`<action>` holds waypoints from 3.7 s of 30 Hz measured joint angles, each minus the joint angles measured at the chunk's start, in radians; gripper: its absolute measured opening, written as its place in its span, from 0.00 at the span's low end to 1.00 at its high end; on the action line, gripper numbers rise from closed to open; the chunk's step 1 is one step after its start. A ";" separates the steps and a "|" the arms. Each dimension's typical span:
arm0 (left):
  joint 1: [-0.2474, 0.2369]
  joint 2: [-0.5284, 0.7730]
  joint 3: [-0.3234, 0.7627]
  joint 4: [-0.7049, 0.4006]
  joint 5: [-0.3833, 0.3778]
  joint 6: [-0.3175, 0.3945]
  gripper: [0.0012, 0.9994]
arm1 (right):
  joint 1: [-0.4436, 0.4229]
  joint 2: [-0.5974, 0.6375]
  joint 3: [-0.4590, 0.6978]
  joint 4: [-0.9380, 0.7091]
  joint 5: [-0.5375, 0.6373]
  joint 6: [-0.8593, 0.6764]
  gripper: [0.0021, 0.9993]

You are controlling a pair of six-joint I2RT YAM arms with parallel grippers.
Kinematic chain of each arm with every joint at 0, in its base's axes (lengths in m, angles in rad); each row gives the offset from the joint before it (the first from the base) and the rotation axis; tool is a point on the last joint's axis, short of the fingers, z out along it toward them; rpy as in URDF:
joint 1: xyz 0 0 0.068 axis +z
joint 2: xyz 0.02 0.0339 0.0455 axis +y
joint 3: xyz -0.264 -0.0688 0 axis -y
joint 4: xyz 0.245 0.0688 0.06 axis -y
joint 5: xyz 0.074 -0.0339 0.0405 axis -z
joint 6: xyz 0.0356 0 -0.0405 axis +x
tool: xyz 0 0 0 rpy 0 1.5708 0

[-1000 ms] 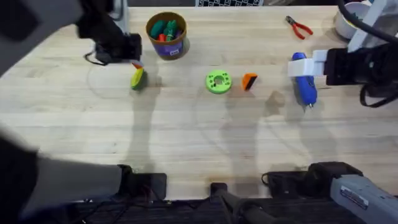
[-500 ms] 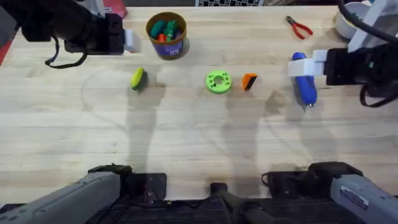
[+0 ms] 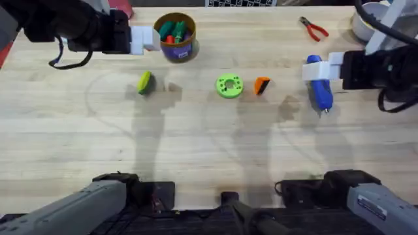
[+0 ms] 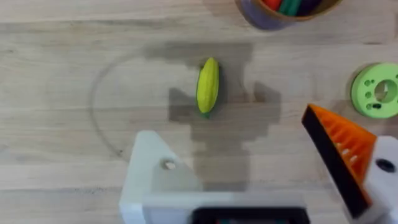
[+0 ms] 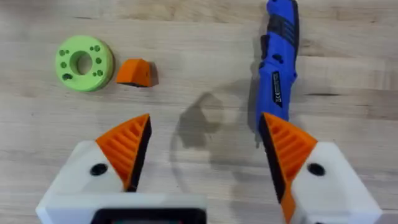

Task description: Pick up the gripper from the table and insert it into the empty holder that is missing its gripper. Then pick up a screw, insert it into the mounting hole, and use the screwdriver to tighten it. Finally, clean up the table by picking up the vegetable and placing it into the bucket.

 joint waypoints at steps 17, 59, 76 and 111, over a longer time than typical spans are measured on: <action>0.000 0.000 0.000 0.288 -0.014 0.000 0.99 | 0.000 0.000 0.000 0.000 0.000 0.000 0.99; -0.078 -0.863 -0.759 0.829 0.266 0.043 0.99 | 0.000 0.000 0.000 0.000 0.000 0.000 0.99; -0.010 -1.179 -1.175 1.159 0.637 0.043 0.99 | 0.000 0.000 0.000 0.000 0.000 0.000 0.99; -0.060 -1.282 -1.262 0.880 1.134 -0.024 0.99 | 0.000 0.000 0.000 -0.003 0.000 0.000 0.99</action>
